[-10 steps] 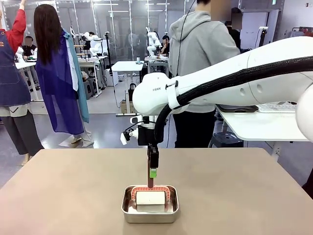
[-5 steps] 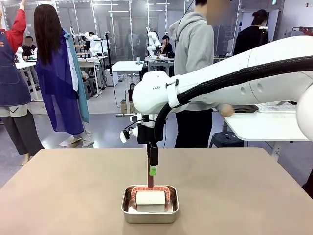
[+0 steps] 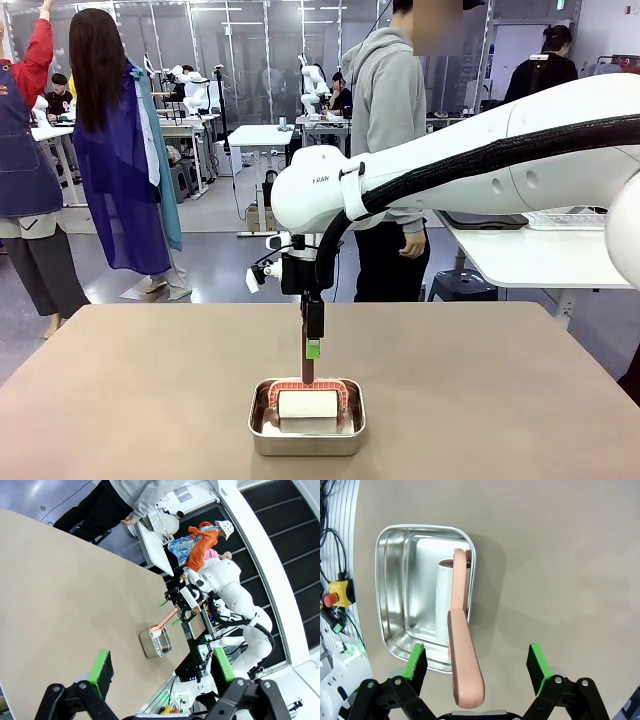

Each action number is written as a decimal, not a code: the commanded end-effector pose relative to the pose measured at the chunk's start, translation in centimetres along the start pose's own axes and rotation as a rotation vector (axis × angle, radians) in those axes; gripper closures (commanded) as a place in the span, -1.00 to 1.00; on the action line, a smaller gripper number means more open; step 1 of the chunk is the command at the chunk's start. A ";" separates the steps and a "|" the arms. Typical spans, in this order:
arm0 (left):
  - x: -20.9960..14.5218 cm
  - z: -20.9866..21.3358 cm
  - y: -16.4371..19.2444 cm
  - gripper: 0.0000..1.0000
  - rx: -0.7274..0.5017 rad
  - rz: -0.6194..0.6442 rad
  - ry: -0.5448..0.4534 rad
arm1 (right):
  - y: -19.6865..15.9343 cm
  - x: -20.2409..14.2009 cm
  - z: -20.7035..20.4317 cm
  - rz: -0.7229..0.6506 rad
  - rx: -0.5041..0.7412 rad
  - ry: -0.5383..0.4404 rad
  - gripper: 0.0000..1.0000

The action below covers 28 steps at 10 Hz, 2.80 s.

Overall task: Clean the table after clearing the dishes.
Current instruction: Place the Lint Roller back on top of the Airtight Container.

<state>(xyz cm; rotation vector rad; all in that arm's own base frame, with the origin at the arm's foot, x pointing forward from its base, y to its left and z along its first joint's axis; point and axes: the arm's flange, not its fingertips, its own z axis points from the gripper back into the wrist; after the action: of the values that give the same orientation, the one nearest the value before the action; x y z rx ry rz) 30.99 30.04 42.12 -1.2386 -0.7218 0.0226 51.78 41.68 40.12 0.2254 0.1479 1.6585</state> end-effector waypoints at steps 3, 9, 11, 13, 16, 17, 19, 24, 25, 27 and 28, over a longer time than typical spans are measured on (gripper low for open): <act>-0.1 0.4 -0.4 -1.00 -0.005 -0.001 0.010 | 0.2 0.2 0.0 0.004 0.000 0.001 -1.00; -0.1 0.4 -0.4 -1.00 -0.005 -0.001 0.010 | -0.2 -3.0 3.7 -0.094 0.105 -0.237 -1.00; -0.1 0.4 -0.4 -1.00 -0.005 -0.001 0.010 | 0.3 -7.9 7.1 -0.170 0.153 -0.553 -1.00; -0.1 0.4 -0.4 -1.00 -0.005 -0.001 0.010 | 2.1 -15.2 7.3 -0.391 0.183 -0.925 -1.00; -0.1 0.4 -0.4 -1.00 -0.005 -0.001 0.010 | 6.4 -26.9 3.0 -0.629 0.389 -1.411 -1.00; -0.1 0.4 -0.4 -1.00 -0.005 -0.001 0.010 | 7.3 -29.2 1.7 -0.686 0.428 -1.480 -1.00; -0.1 0.4 -0.4 -1.00 -0.005 -0.001 0.010 | 7.7 -30.8 0.2 -0.702 0.543 -1.527 -1.00; -0.1 0.4 -0.4 -1.00 -0.005 -0.001 0.010 | 6.3 -31.9 1.4 -0.702 0.480 -1.424 -1.00; -0.1 0.4 -0.4 -1.00 -0.005 -0.001 0.010 | 6.7 -32.1 1.5 -0.694 0.491 -1.448 -1.00; -0.1 0.4 -0.4 -1.00 -0.005 -0.001 0.010 | 6.4 -42.4 1.1 -0.884 0.412 -1.635 -1.00; -0.1 0.4 -0.4 -1.00 -0.005 -0.001 0.010 | 8.3 -49.7 -0.1 -0.986 0.392 -1.771 -1.00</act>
<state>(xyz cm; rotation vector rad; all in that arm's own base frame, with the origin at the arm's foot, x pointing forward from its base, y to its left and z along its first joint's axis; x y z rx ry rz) 31.01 30.02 42.13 -1.2387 -0.7214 0.0220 48.90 -3.13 39.65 1.4601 -0.5819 0.2126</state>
